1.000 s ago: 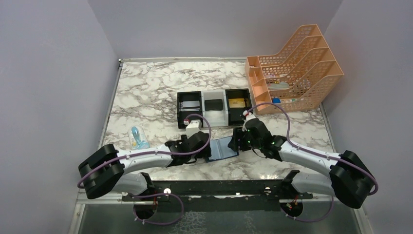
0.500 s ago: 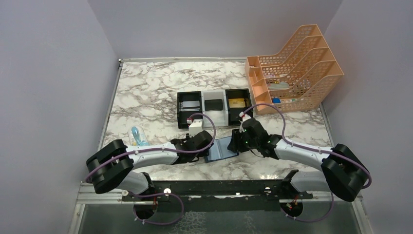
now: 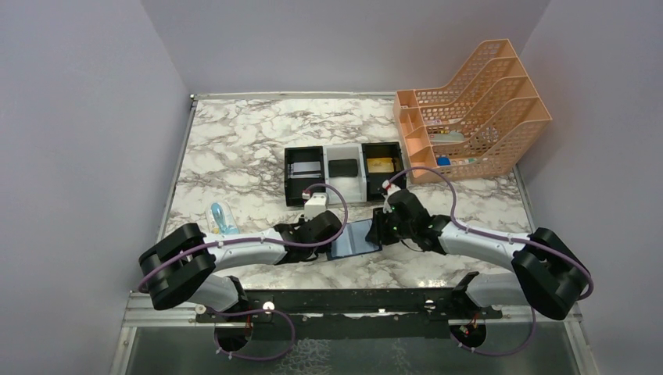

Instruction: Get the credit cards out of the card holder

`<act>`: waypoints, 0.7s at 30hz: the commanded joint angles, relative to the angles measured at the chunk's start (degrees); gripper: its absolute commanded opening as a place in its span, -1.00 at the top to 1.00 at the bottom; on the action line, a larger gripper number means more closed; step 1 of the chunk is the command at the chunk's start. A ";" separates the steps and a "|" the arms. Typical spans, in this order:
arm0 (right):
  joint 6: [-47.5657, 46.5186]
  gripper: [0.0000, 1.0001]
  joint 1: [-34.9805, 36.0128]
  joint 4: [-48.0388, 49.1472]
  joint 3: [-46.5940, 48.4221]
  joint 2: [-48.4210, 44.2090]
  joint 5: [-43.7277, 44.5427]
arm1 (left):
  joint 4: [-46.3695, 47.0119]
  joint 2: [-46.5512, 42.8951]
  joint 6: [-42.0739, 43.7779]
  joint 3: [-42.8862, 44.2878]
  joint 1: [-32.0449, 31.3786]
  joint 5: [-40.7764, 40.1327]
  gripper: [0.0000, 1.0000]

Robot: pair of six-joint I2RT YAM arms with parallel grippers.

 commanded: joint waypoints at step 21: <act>8.36 0.42 -0.20 8.02 -0.57 -3.63 -12.01 | 4.78 -2.88 5.11 -2.52 -0.26 2.72 0.34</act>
